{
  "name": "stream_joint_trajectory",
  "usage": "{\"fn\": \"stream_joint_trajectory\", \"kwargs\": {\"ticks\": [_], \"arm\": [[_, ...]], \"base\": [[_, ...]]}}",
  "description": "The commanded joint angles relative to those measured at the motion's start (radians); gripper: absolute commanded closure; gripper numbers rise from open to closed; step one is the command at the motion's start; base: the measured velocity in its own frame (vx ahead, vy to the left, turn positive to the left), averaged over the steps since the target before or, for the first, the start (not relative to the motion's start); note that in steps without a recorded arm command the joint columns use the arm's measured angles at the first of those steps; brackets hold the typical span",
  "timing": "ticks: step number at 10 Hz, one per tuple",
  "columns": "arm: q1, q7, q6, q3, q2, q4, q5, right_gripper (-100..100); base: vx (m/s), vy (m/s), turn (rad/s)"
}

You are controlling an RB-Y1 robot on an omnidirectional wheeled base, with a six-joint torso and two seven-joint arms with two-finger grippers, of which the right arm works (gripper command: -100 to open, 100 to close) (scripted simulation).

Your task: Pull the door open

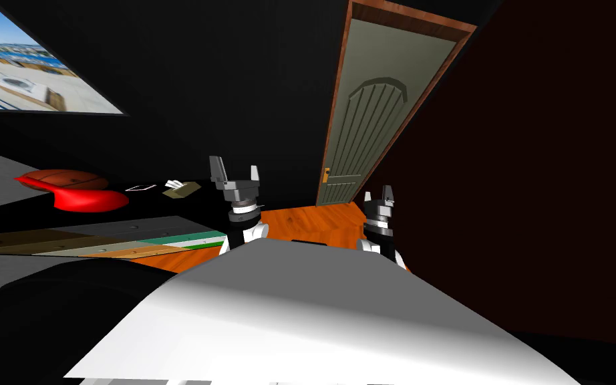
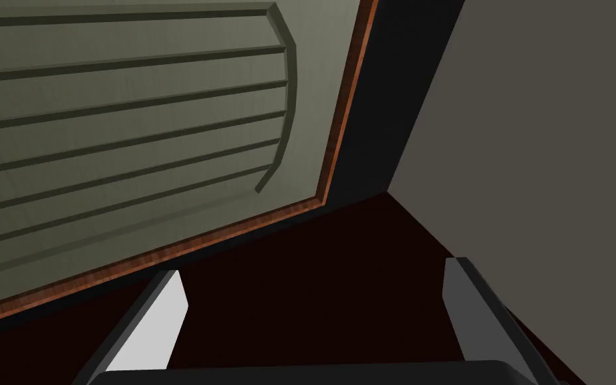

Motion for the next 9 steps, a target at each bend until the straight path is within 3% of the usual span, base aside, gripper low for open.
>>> {"fn": "stream_joint_trajectory", "kwargs": {"ticks": [1, 5, 9], "arm": [[-0.017, -0.031, 0.003, 0.006, -0.006, 0.028, -0.016, -100], [-0.059, -0.106, 0.009, 0.021, -0.021, 0.098, -0.057, -100], [-0.121, -0.213, 0.018, 0.042, -0.04, 0.197, -0.116, -100]], "base": [[0.06, 0.017, 0.002], [0.09, -0.03, 0.05], [0.093, -0.032, 0.053]]}}
